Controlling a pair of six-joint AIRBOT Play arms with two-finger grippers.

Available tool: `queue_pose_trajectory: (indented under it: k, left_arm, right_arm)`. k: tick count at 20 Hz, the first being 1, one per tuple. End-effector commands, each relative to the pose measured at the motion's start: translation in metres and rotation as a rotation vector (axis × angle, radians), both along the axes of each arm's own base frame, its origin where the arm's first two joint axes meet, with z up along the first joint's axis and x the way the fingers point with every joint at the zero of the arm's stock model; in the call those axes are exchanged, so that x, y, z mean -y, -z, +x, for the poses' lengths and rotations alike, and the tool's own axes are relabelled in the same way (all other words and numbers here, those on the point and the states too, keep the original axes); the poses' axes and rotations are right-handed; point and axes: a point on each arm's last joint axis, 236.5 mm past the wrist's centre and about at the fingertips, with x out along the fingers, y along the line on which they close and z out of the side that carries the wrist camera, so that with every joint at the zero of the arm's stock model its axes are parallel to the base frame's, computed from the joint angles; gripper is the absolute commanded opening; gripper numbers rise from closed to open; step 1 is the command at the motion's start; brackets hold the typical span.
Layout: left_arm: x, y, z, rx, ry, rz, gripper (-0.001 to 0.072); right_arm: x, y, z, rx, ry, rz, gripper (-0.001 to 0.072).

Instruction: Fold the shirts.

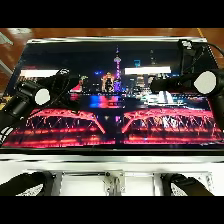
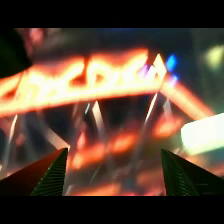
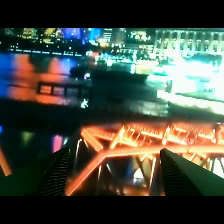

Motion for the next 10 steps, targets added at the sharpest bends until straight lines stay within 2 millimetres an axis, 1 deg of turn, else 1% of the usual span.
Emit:
queue_pose_trajectory:
  k: [1,2,3,4,5,6,7,8,10]
  left_arm:
    - [0.037,-0.020,0.031,0.136,-0.011,-0.177,0.0706]
    - [0.039,-0.023,0.034,0.154,0.004,-0.181,0.0705]
    - [0.032,-0.022,0.039,0.174,0.014,-0.145,0.0698]
    - [0.012,-0.018,0.047,0.183,-0.041,-0.097,0.0640]
    - [-0.014,-0.012,0.054,0.166,-0.140,-0.062,0.0646]
    - [-0.043,-0.002,0.060,0.119,-0.216,-0.027,0.0690]
    - [-0.071,0.006,0.064,0.069,-0.268,0.008,0.0720]
    - [-0.102,0.012,0.070,0.026,-0.313,0.042,0.0720]
    - [-0.161,0.011,0.092,0.008,-0.466,0.043,0.0720]
  right_arm:
    - [0.003,0.008,0.005,-0.009,0.003,-0.020,0.0691]
    - [0.003,0.010,0.006,-0.015,0.003,-0.021,0.0691]
    - [0.002,0.014,0.005,-0.026,0.002,-0.022,0.0691]
    - [0.002,0.017,0.005,-0.040,0.001,-0.023,0.0691]
    - [0.002,0.022,0.003,-0.062,-0.001,-0.026,0.0690]
    - [0.001,0.028,0.001,-0.086,-0.003,-0.028,0.0690]
    - [0.001,0.034,-0.001,-0.111,-0.005,-0.031,0.0690]
    - [0.000,0.040,-0.002,-0.136,-0.008,-0.031,0.0691]
    - [-0.007,0.051,-0.003,-0.175,-0.014,-0.009,0.0691]
